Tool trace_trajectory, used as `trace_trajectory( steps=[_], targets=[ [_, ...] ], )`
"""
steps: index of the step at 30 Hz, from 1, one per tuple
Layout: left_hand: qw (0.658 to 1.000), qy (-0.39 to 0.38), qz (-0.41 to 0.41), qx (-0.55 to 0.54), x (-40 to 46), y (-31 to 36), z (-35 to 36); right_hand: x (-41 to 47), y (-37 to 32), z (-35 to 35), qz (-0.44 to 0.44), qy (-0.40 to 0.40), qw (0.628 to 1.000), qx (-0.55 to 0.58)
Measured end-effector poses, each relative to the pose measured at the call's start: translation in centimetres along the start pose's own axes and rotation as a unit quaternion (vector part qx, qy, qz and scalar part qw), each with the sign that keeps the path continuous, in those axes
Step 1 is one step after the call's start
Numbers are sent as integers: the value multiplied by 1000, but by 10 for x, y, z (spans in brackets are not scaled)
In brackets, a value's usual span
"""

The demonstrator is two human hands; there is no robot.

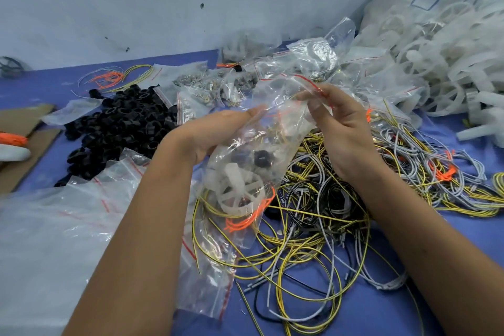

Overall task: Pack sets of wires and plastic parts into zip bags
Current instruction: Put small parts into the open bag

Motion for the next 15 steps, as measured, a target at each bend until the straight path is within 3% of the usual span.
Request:
trace_trajectory(
  steps=[5,7,15],
  targets=[
    [992,4,48,-116,1,-1,1,-1,-8,4,46,22,982,182],
    [993,5,46,-112,0,-2,-1,-1,-9,3,50,37,972,228],
    [984,120,32,-130,-5,10,-1,1,-5,-3,142,75,958,236]
  ],
)
Point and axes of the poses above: each hand's wrist, its own x-axis towards the middle knuckle, its own z-axis out of the palm, y = z × x, the point moved 1 cm from there along x, towards the middle knuckle, and after that the axes turned 6 degrees about -y, right-handed, at the moved point
